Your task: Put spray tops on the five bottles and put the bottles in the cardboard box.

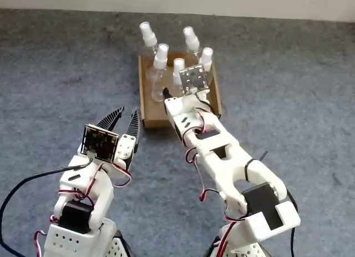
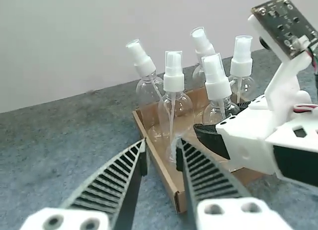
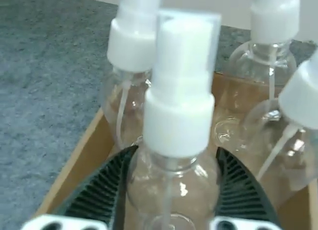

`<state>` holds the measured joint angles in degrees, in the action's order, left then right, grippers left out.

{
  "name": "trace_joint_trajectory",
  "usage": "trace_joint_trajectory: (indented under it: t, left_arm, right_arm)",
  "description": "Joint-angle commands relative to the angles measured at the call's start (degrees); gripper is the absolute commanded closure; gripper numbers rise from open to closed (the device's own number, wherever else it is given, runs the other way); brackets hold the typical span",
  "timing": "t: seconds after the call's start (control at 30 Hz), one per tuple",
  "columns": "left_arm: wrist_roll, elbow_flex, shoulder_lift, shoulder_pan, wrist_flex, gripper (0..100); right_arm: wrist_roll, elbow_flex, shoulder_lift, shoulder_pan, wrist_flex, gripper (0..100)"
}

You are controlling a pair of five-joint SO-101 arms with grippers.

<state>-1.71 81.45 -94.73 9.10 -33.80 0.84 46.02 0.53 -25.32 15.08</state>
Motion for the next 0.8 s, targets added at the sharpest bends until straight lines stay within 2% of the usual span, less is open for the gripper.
trace_joint_trajectory:
  t: [0.0, 0.57, 0.77]
  left_arm:
    - [-0.44, -0.57, -0.22, -0.31, 1.41, 93]
    - [-0.53, -0.4, -0.22, -0.22, 1.41, 93]
    - [-0.53, -0.4, -0.22, -0.22, 1.41, 93]
  right_arm:
    - [0.7, -1.27, -0.22, 0.04, 0.57, 82.0]
    - [0.7, -0.75, -8.57, 0.04, 0.31, 81.9]
    - [0.7, -0.66, -8.13, -0.31, 0.31, 76.6]
